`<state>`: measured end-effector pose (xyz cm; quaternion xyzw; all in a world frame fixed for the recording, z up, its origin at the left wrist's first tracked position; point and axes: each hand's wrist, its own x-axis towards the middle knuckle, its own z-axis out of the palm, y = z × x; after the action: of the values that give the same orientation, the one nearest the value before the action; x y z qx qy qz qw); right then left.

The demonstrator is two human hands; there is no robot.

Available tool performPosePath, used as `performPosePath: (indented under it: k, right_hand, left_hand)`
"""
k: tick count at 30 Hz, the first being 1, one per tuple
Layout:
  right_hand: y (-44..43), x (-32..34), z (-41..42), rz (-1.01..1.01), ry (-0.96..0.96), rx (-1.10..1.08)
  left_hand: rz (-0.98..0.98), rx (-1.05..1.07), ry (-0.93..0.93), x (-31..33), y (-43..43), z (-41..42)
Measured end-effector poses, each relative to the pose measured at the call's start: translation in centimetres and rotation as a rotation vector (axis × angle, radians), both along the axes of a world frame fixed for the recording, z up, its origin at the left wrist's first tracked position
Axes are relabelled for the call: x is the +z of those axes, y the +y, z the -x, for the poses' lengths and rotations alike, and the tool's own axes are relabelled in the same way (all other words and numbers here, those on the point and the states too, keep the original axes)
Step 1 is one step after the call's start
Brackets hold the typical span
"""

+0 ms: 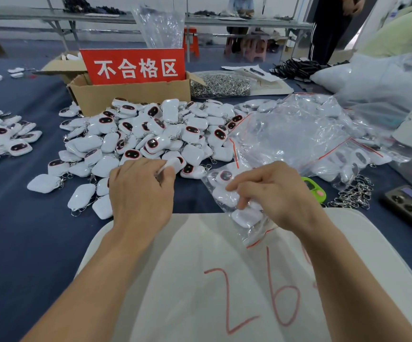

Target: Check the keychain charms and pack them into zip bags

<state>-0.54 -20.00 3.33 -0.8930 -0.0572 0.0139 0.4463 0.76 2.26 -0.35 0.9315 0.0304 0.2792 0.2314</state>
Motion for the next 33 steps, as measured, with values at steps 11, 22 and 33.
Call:
performPosePath:
  k: [11,22,33]
  right_hand:
    - [-1.7,-0.8,-0.8,-0.066,-0.150,-0.319]
    - [-0.6,-1.3,-0.9,-0.110,-0.199,-0.319]
    - [5.6,-2.5,0.2,-0.759,0.110,-0.091]
  left_hand:
    - [0.102,0.034,0.017,-0.2,-0.1,-0.2]
    - [0.361,-0.158,0.011,-0.9,-0.8,0.0]
    - [0.567,-0.432,-0.036,0.3,-3.2,1.6]
